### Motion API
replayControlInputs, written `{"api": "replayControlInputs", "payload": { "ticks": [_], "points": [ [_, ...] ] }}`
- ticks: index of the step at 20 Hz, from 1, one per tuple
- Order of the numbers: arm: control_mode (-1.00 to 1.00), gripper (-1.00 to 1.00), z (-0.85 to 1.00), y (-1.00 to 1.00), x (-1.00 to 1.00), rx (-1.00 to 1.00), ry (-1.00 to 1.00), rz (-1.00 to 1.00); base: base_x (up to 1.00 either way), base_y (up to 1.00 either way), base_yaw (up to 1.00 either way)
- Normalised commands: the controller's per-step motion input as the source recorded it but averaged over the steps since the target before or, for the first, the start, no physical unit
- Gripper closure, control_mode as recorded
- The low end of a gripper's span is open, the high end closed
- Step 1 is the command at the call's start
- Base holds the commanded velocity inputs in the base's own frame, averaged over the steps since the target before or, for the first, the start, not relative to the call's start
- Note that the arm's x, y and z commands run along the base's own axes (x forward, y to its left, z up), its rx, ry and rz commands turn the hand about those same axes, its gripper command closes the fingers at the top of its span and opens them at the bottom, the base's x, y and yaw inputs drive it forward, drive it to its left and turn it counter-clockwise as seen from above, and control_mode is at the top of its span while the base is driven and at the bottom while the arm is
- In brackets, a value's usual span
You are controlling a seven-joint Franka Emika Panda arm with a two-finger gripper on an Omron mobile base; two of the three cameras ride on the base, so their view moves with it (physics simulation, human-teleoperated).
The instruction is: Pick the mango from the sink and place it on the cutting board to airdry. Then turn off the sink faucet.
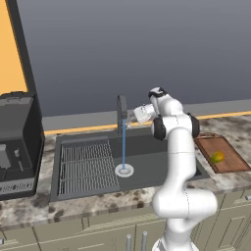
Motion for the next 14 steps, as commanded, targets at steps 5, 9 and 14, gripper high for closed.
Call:
{"api": "replayControlInputs", "payload": {
  "ticks": [5, 9, 14],
  "points": [
    [-1.00, -1.00, -0.09, 0.45, 0.38, 0.00, 0.01, 0.05, 0.00, 0.00, 0.00],
    [-1.00, -1.00, -0.01, 0.67, 0.22, 0.00, 0.00, 0.06, 0.00, 0.00, 0.00],
    [-1.00, -1.00, 0.12, 0.87, 0.11, -0.02, -0.02, 0.04, 0.00, 0.00, 0.00]
  ]
}}
